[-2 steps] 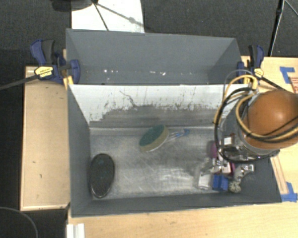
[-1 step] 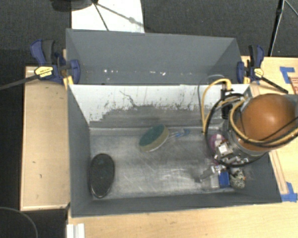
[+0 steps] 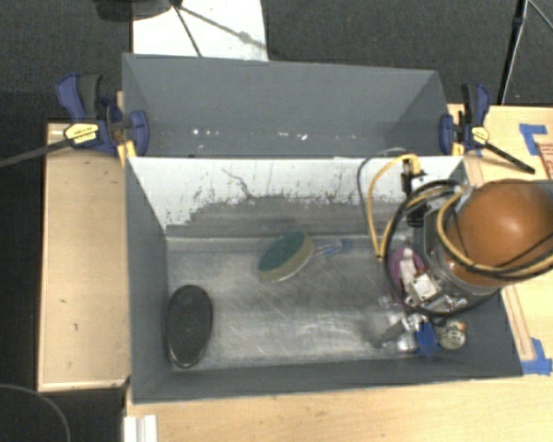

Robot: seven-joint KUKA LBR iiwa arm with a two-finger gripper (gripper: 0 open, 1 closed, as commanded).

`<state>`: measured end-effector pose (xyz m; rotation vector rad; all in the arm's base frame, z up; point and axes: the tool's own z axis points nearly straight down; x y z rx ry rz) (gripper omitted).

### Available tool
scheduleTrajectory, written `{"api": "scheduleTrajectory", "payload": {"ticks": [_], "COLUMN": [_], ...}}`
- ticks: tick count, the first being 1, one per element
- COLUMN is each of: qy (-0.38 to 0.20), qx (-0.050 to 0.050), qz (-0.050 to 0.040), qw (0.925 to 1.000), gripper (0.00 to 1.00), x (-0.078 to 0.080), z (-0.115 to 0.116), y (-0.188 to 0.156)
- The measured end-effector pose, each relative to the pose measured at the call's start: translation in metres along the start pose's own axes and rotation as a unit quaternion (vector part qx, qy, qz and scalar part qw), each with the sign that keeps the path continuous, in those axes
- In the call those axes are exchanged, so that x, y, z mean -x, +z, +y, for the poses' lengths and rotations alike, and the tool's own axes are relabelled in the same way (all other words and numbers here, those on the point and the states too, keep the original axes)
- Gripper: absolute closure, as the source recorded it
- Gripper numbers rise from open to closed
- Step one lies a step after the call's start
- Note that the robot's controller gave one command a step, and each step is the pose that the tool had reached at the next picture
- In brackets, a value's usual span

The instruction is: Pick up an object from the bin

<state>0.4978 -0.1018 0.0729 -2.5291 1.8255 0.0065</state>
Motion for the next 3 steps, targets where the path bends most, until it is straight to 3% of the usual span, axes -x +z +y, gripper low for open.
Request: {"api": "scheduleTrajectory", "payload": {"ticks": [1,2,3], "qy": [0.004,0.004,0.006], "qx": [0.002,0.004,0.004], "qz": [0.0038,0.0058,0.0096], "qw": [1.0,1.0,0.9999], "gripper": [1.0,1.0,1.0], "x": [-0.006,-0.003,-0.001], "z": [0.003,0.001,-0.003], "y": [-0.001,-0.011,-0.128]}}
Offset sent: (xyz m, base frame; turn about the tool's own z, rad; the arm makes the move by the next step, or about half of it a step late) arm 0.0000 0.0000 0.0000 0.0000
